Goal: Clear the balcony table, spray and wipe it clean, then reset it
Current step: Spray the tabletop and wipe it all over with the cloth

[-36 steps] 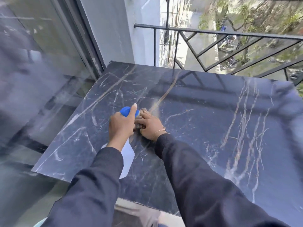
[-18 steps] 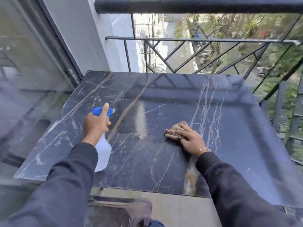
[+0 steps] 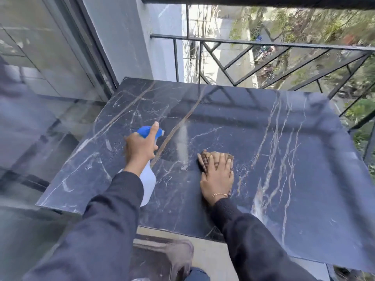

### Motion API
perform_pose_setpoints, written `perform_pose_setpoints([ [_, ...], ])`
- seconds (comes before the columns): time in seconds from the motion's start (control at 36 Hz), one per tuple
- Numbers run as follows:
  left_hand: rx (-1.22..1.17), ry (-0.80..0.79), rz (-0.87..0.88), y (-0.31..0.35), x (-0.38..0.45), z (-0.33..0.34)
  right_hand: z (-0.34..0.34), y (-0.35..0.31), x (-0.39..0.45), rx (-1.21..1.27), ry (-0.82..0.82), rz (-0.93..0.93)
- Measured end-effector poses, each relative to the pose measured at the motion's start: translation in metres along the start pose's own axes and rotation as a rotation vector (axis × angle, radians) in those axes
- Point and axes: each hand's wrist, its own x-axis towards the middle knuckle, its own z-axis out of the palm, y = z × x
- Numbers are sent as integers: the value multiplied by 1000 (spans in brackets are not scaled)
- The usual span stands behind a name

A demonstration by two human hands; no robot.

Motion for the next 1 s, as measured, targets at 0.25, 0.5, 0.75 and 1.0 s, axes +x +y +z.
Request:
perform_pose_setpoints([
  [0.25,45,16,10,-1,13,2,41,-107,42,42,-244,-402],
  [0.5,-35,-16,-17,-2,7,-6,22,-60,29,78,-430,-799],
  [0.75,11,-45,34,9,-47,-4,-56,79,16,42,-329,-461],
  [1.0,116,-453,38,10,-126,23,-98,172,-23,43,-194,-163],
])
